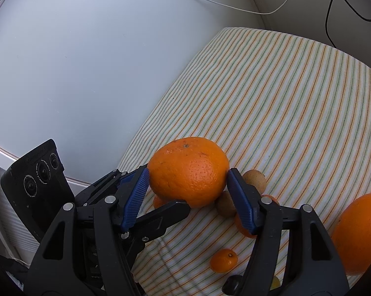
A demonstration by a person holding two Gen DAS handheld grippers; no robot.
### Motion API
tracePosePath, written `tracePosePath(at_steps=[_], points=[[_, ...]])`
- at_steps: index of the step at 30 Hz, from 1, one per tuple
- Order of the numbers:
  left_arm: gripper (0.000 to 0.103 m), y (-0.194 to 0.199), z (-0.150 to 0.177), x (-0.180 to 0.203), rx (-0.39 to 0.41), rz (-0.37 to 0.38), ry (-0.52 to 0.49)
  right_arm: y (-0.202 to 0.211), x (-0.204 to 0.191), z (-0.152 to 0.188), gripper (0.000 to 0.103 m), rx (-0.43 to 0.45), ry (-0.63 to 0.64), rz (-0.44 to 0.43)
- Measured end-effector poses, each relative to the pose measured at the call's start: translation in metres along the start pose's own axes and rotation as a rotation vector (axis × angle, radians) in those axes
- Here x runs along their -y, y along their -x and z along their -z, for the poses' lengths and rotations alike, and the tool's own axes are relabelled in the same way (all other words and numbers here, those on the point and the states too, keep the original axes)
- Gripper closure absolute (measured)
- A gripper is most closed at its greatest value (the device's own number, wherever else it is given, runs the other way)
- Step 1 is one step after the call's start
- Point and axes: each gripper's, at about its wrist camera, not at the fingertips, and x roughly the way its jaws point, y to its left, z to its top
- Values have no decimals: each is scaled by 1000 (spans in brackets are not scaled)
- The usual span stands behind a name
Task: Organize fruits
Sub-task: 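Close the right gripper around the largest orange, then lift the orange with the right gripper and lower it into the white bowl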
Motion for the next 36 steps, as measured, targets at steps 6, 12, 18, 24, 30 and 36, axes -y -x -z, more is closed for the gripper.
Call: tracePosePath(at_steps=[6,12,18,24,30,36], points=[[35,11,-4,13,33,-4,-30,16,-7,2,35,35,14,-6],[35,14,-5,33,46,-3,-68,38,-6,10,35,69,17,-11],[35,6,-9,62,49,13,-111,64,5,20,35,107,7,-4],[35,-8,-12,98,41,45,-160,95,26,29,35,152,-18,10],[35,-29,-15,138,19,87,-203,130,52,44,35,200,-53,32],[35,-45,-22,174,53,77,-272,165,82,59,35,242,-88,42]])
